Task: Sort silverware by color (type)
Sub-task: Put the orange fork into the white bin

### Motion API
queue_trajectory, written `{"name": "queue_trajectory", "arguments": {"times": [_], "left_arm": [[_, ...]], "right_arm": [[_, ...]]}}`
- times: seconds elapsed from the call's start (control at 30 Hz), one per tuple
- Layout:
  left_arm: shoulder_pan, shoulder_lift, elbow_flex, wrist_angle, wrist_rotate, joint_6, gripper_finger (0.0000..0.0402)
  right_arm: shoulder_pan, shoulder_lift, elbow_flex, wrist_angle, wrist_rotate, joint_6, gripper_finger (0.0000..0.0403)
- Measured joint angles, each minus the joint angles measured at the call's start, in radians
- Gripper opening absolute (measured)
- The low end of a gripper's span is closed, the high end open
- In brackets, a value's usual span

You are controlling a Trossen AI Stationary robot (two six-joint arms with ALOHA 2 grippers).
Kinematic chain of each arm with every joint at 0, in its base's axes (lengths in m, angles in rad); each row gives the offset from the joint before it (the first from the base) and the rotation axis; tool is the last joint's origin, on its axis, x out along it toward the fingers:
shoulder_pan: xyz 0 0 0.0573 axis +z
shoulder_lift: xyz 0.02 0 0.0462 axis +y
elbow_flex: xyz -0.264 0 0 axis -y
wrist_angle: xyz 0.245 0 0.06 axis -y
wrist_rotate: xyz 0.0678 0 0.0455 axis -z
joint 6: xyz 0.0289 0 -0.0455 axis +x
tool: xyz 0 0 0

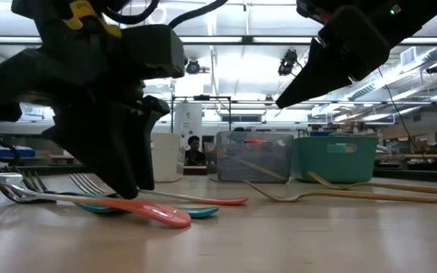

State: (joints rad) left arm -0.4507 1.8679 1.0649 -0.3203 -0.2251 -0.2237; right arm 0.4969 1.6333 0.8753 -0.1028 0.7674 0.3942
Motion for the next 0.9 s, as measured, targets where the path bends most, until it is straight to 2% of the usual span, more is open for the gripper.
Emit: {"name": "queue_trajectory", "arguments": {"times": [0.27,0.43,0.77,0.9], "left_arm": [[0.011,-0.001,-0.003,-0.015,-0.006,-0.038,0.0141],[0.037,-0.003,-0.008,-0.027,0.035,-0.098,0.0141],[0.055,-0.003,-0.008,-0.033,0.071,-0.087,0.0141],[0.055,-0.003,-0.009,-0.035,0.070,-0.082,0.0122]], "right_arm": [[-0.001,0.000,0.000,-0.001,-0.001,0.003,0.0110],[-0.001,0.000,0.000,-0.001,-0.002,0.003,0.0110],[-0.001,0.000,0.000,-0.001,-0.002,0.003,0.0110],[-0.001,0.000,0.000,-0.001,-0.002,0.003,0.0110]]}}
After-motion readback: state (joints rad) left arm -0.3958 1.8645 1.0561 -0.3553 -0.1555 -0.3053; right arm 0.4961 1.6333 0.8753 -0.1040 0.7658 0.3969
